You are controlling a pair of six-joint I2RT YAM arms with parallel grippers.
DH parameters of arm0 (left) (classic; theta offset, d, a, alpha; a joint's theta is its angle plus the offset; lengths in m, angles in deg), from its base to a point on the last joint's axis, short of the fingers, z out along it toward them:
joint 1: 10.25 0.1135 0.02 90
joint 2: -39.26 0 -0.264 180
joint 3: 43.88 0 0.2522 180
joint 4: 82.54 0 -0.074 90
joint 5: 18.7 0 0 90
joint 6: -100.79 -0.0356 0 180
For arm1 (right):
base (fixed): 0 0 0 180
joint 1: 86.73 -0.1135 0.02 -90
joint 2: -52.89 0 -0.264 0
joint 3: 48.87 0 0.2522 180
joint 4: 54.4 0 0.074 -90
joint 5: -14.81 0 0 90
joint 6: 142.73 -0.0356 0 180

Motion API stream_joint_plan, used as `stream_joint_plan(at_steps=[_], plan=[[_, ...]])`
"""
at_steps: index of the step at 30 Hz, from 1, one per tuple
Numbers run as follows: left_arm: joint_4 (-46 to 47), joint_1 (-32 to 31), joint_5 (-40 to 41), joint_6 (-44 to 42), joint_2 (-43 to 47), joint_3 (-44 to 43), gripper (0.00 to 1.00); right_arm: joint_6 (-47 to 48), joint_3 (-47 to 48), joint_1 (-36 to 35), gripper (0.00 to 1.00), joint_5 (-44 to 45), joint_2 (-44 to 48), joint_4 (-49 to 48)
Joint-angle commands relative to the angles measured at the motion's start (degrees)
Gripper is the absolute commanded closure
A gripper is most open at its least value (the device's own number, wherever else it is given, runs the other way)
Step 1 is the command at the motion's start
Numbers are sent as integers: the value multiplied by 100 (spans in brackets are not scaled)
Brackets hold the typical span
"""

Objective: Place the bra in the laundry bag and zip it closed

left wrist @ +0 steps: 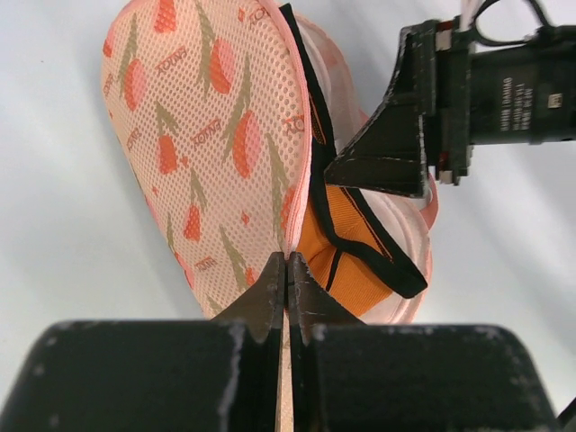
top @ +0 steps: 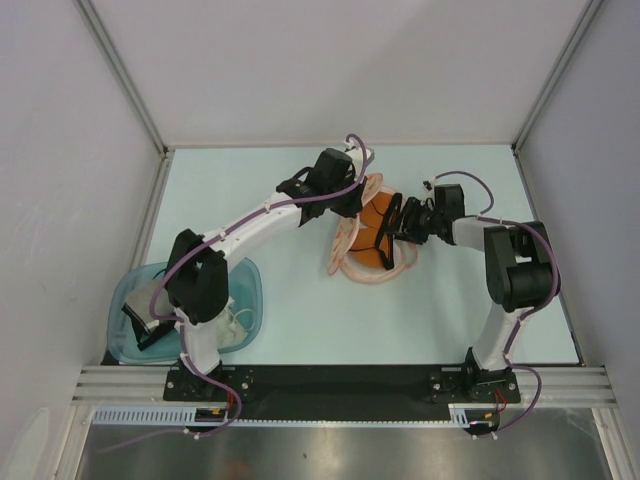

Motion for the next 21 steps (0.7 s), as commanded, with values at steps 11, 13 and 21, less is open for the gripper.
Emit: stream_joint_plan(at_steps=[11,13,21], plan=[[187,41,-252,162,317,-106,100,128,216,28,73,-206,-97,-369],[187,41,-261,162,300,-114,100,146,207,37,80,-206,-70,-368],[178,41,-226,136,335,-141,100,321,268,54,100,-39,70,18]])
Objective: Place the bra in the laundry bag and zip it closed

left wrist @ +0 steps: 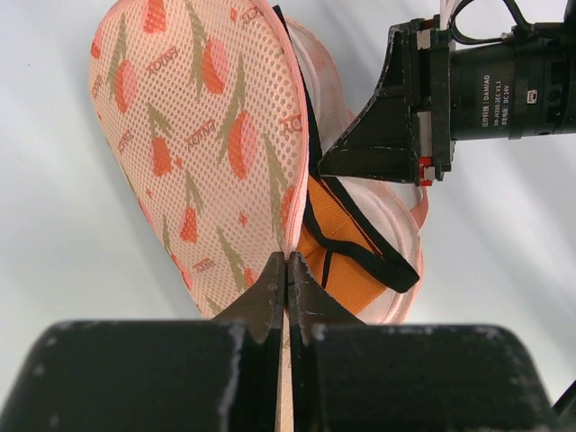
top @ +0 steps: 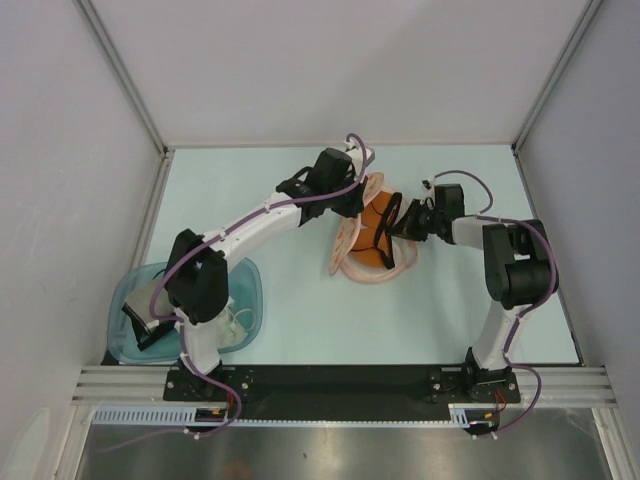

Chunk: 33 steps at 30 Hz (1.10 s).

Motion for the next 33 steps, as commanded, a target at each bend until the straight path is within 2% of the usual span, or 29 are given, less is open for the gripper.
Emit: stream_joint_plan(at_steps=[1,10,18,23,24,27,29,30,33], plan=[[150,46,-75,84,339,-141,100,265,244,43,100,130,278,329],[97,46,-101,66,313,-185,100,537,333,210,100,24,366,760],[62,46,-145,66,278,-255,100,502,218,228,100,200,533,602],[27,46,-311,57,208,-352,100,529,411,228,99,16,375,664],[36,37,-347,66,190,-378,100,529,429,228,89,-2,375,734],[27,28,-461,145,128,-457,100,494,412,263,68,181,524,979],[27,2,-488,198,67,-519,100,433,359,307,63,392,778,1085],[36,-7,-479,215,58,-536,100,389,255,359,56,454,892,1103],[53,-60,-488,312,-30,-580,100,335,131,377,50,490,1209,1147]])
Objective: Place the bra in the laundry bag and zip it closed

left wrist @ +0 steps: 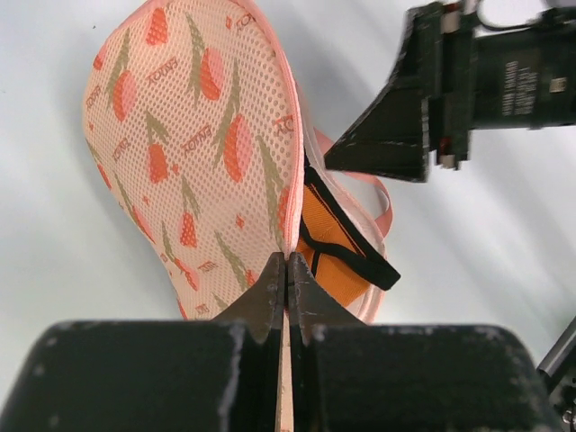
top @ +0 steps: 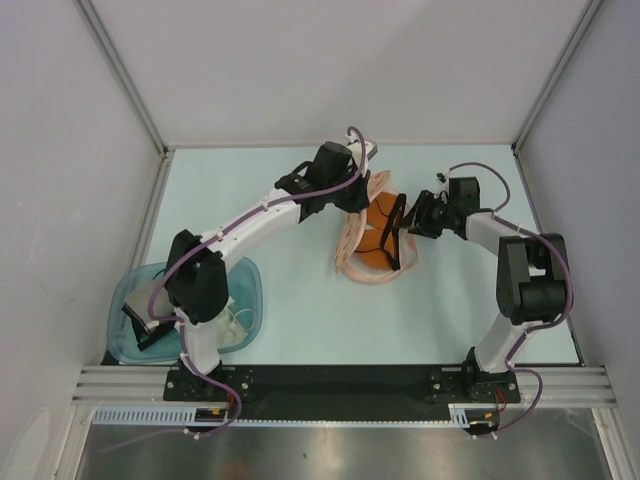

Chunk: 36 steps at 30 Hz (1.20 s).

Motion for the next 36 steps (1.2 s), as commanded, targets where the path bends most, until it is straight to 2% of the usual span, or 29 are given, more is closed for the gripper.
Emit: stream_joint_plan(at_steps=[1,4,7,10,11,12,17,21,28,36], plan=[[143,-75,-165,229,-45,-327,100,-67,-116,56,50,188,711,129],[187,-198,2,343,-72,-336,100,-58,-275,-93,50,153,1036,138],[266,-268,134,501,-107,-344,100,-417,-616,-181,55,-171,1063,-274],[354,-365,205,598,-168,-353,100,-953,-959,-243,64,-567,836,-1117],[362,-391,257,607,-186,-353,100,-1033,-1022,-286,71,-637,661,-1485],[380,-409,292,616,-186,-345,100,-1112,-1057,-322,73,-629,581,-1601],[450,-453,249,783,-247,-353,100,-1464,-1119,-427,79,-612,45,-2331],[634,-488,-49,914,-388,-440,100,-1456,-1084,-498,81,-463,-220,-2236],[898,-602,-840,1371,-1135,-907,100,-1385,-1110,-489,81,-330,-439,-2103],[1162,-690,-964,1469,-1820,-1083,100,-1394,-1119,-401,80,-453,-361,-2069]])
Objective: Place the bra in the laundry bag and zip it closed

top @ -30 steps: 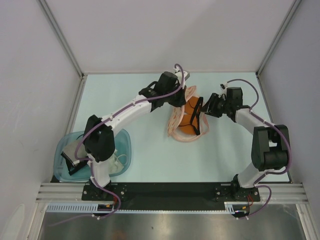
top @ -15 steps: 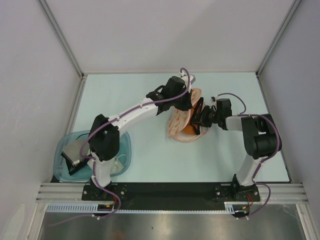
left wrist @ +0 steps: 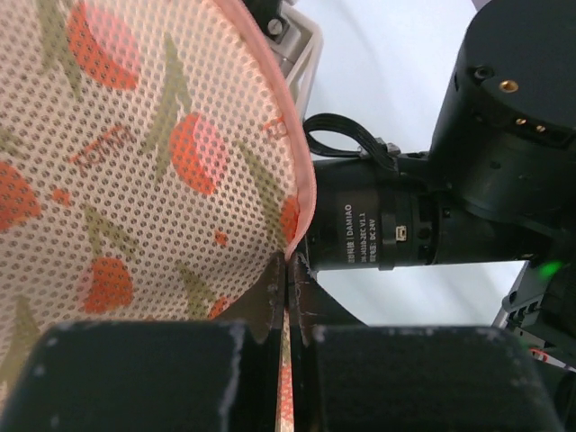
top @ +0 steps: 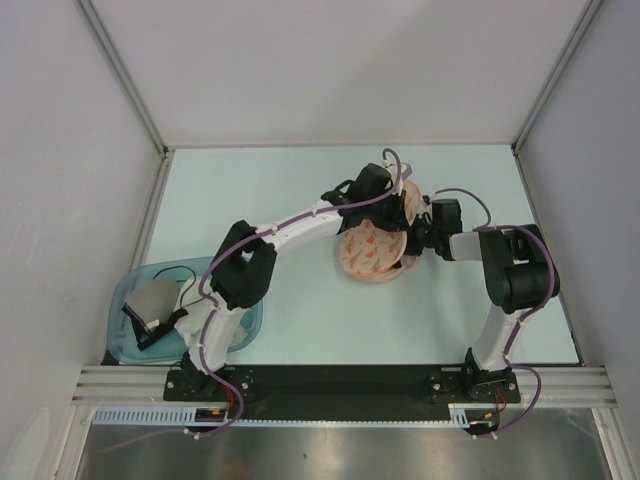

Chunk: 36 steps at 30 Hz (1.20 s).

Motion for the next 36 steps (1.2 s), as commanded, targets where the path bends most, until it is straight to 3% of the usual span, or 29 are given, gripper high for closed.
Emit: stream_joint_plan(at_steps=[1,6,10,18,20,23,29,30,36], plan=[[284,-59,-162,142,-225,-259,100,7,-11,71,79,12,79,-31],[275,-41,5,63,-401,-250,100,-20,7,211,70,38,763,416],[292,-24,119,63,-401,-153,100,191,129,317,61,398,1361,1310],[459,11,190,133,-348,31,100,991,183,764,53,1102,2048,2508],[468,12,190,159,-401,31,100,1052,156,835,50,1076,2109,2500],[564,38,85,229,-340,154,100,1079,174,862,38,865,1943,2412],[855,47,-143,317,-225,340,100,842,130,1240,34,548,1880,2078],[864,47,-283,344,-304,322,100,824,156,1275,26,618,1942,2052],[1145,38,-548,634,-515,392,100,850,806,1381,11,436,1567,1816]])
